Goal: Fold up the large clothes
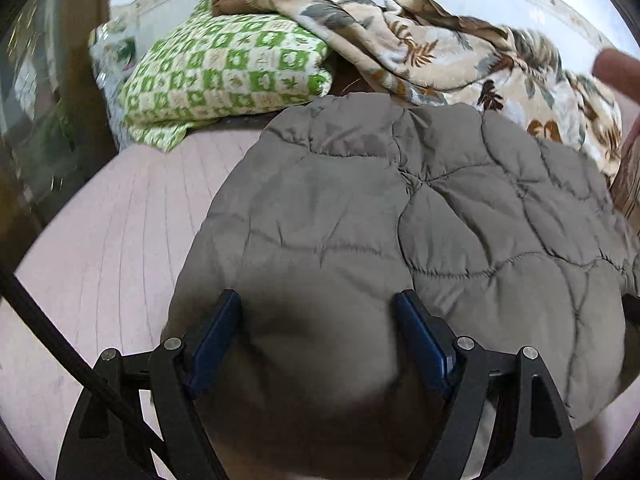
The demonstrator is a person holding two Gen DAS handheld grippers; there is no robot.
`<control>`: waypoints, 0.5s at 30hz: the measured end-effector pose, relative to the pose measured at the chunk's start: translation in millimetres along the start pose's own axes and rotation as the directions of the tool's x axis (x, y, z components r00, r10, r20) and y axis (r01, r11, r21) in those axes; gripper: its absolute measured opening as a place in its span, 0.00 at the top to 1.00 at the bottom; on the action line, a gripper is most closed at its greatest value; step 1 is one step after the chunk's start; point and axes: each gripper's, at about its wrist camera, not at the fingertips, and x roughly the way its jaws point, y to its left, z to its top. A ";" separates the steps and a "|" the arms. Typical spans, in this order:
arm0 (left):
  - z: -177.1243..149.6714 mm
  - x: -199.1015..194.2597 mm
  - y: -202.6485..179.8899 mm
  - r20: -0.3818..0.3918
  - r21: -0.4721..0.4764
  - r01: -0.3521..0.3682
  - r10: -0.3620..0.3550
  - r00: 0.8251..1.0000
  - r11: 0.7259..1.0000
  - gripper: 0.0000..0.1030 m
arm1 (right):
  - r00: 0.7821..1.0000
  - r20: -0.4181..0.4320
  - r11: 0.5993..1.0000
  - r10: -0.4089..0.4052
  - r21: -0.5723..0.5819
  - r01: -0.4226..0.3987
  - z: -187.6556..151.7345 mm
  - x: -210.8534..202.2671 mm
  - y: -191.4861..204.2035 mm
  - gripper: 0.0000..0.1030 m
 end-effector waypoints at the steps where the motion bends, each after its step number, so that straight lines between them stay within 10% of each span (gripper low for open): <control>1: -0.1 3.1 0.5 -0.001 0.007 0.002 -0.002 1.000 1.000 0.21 | 1.000 -0.012 1.000 -0.010 -0.007 0.010 -0.6 6.5 0.6 0.20; 15: -2.1 10.6 -1.9 0.027 -0.005 -0.028 0.028 0.999 1.000 0.20 | 0.999 -0.033 0.998 -0.044 -0.039 0.042 -2.4 29.3 2.6 0.12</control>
